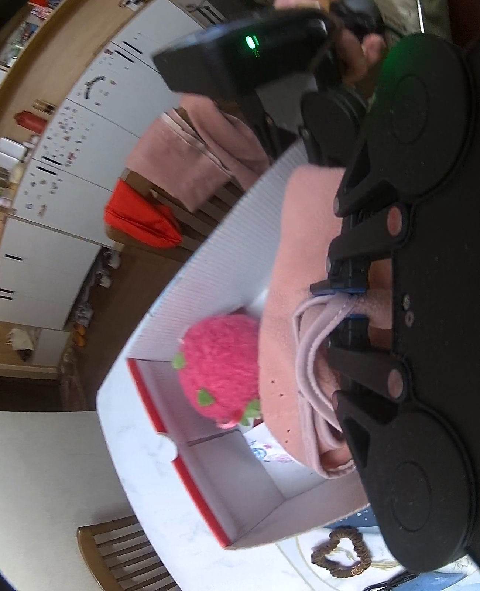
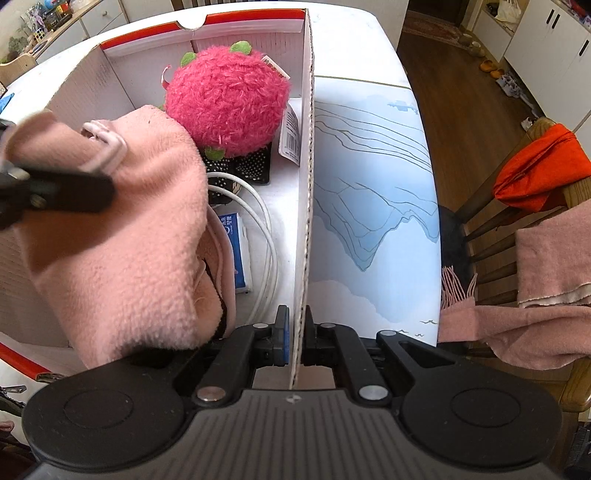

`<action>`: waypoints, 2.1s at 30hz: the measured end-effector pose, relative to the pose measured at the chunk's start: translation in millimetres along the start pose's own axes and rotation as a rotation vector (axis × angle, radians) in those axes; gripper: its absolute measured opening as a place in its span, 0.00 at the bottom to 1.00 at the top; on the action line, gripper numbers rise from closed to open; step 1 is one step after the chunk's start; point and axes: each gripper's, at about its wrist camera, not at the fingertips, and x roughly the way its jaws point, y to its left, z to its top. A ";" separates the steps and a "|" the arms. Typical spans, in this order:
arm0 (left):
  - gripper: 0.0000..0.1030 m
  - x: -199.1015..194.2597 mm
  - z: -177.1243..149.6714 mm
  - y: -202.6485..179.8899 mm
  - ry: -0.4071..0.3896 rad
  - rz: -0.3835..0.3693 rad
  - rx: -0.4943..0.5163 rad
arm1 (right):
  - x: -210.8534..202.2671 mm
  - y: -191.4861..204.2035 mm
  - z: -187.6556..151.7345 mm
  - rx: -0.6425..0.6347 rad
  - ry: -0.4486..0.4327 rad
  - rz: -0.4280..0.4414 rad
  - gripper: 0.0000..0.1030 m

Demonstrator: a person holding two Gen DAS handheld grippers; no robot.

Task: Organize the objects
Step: 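Carry the pink hat over the box and lower it onto the cable, then open the left tool to release the hat and withdraw it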

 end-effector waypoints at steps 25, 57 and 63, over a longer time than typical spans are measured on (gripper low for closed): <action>0.35 26.1 -16.4 10.6 0.091 -0.033 -0.069 | 1.3 -0.7 -0.1 0.001 0.001 -0.001 0.05; 0.99 -94.3 -36.1 43.1 -0.232 0.146 -0.237 | 0.7 0.5 1.3 0.002 0.003 -0.002 0.05; 0.99 -118.0 -46.6 82.6 -0.274 0.322 -0.359 | 1.4 0.5 1.8 0.002 0.004 -0.003 0.05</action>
